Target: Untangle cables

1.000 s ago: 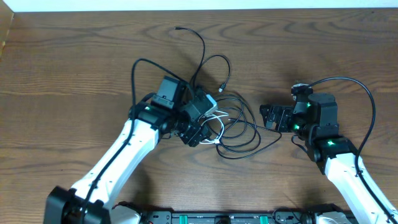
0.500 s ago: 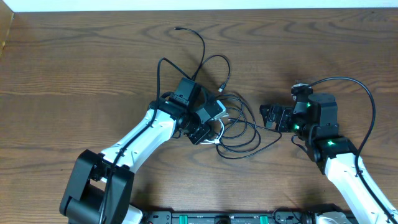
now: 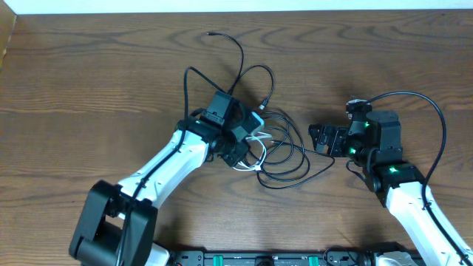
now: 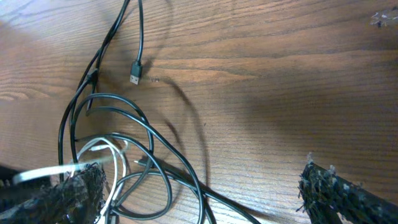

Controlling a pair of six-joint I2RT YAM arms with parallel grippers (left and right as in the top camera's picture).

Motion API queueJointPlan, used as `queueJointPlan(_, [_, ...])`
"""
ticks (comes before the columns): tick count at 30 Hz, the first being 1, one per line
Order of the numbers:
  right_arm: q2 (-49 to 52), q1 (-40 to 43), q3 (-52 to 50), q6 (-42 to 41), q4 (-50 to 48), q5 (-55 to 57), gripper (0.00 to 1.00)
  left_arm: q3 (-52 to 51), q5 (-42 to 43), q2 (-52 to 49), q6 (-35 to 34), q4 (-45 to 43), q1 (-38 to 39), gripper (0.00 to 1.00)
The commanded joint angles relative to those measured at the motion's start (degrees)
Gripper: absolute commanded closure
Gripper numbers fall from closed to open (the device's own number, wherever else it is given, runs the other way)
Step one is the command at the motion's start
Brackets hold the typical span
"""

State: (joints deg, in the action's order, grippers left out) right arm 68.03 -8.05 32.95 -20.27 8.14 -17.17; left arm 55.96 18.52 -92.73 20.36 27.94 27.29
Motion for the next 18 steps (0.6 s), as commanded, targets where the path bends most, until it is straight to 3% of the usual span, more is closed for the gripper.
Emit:
queueJointPlan(1, [0.2, -0.3, 0.3, 1.1, 0.0, -0.3, 0.01, -0.1, -16.8, 4.7, -9.0, -1.5, 0.1, 0.93])
queueJointPlan(4, [0.2, -0.3, 0.3, 1.1, 0.0, -0.3, 0.01, -0.1, -26.5, 8.5, -12.2, -4.2, 0.1, 0.92])
queueJointPlan(8, [0.2, -0.3, 0.3, 1.1, 0.0, -0.4, 0.01, -0.1, -32.2, 13.1, -12.1, -8.1, 0.1, 0.92])
queueJointPlan(18, [0.2, -0.3, 0.3, 1.0, 0.0, -0.4, 0.01, -0.1, -33.1, 20.3, -12.1, -17.1, 0.1, 0.92])
